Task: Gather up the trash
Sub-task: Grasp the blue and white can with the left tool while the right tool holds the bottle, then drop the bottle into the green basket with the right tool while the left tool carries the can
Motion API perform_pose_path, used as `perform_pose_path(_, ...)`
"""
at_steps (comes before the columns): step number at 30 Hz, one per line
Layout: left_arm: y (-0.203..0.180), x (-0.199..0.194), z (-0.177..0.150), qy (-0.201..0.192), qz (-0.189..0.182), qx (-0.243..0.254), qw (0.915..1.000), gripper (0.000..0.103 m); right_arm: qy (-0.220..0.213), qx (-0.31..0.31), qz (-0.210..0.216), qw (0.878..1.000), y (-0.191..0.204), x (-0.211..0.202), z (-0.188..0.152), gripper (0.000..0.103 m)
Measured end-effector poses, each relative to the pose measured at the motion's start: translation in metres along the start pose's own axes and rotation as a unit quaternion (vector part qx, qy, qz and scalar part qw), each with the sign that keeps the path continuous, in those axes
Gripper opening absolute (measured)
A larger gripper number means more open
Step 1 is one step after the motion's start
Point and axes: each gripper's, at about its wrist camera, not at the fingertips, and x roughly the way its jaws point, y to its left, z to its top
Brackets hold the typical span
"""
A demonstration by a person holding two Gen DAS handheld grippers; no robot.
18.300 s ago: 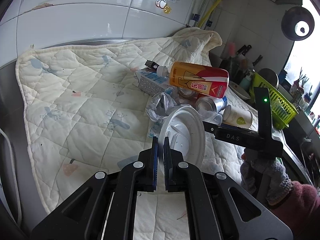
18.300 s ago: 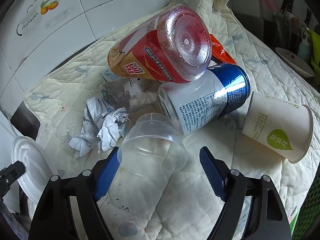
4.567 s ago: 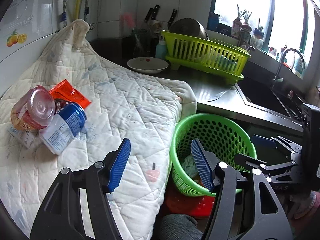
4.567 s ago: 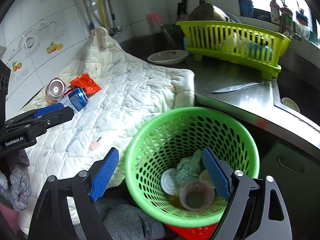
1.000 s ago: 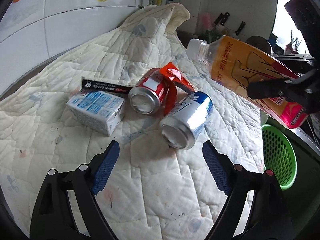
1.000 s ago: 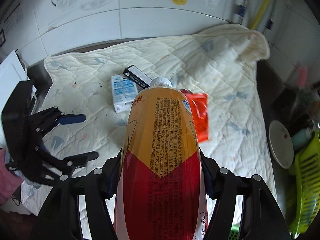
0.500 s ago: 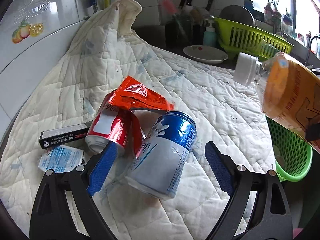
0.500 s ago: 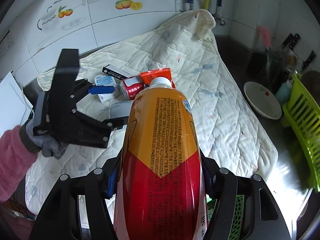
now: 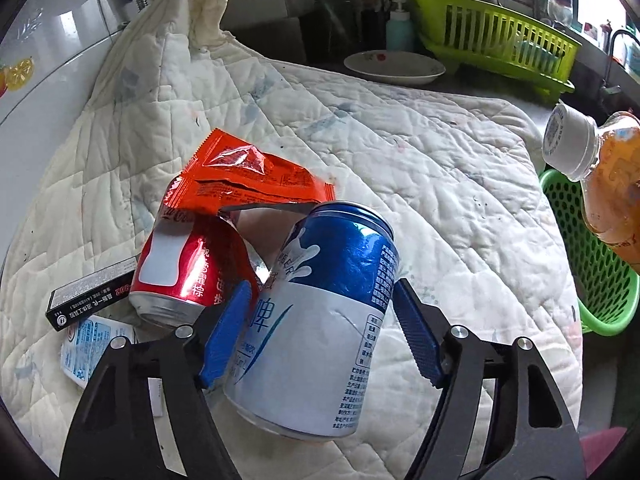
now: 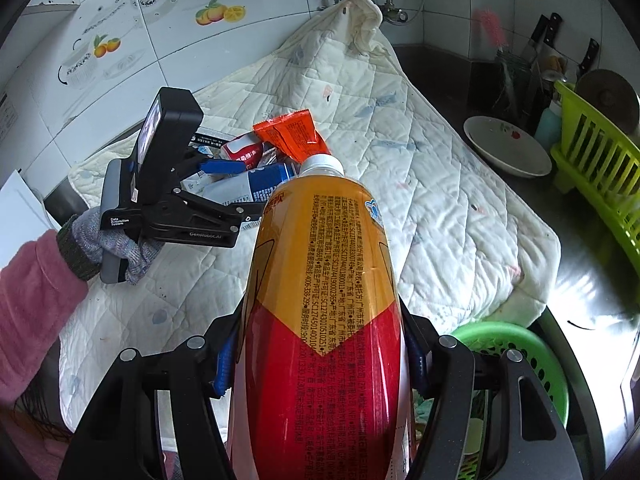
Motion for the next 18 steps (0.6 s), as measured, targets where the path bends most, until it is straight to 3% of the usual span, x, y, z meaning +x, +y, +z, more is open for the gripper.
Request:
perform_pose_path(6,-0.009,-0.005,-0.004,-0.01,0.019,0.001,0.9998,0.069,-0.002,0.018,0.002,1.0,-0.004,-0.002,-0.012,0.062)
perform_pose_path(18,-0.033,-0.038,-0.024,-0.032,0.015,-0.028,0.999,0.068,-0.017,0.042,-0.014,0.999,-0.007,-0.007,-0.042,0.062)
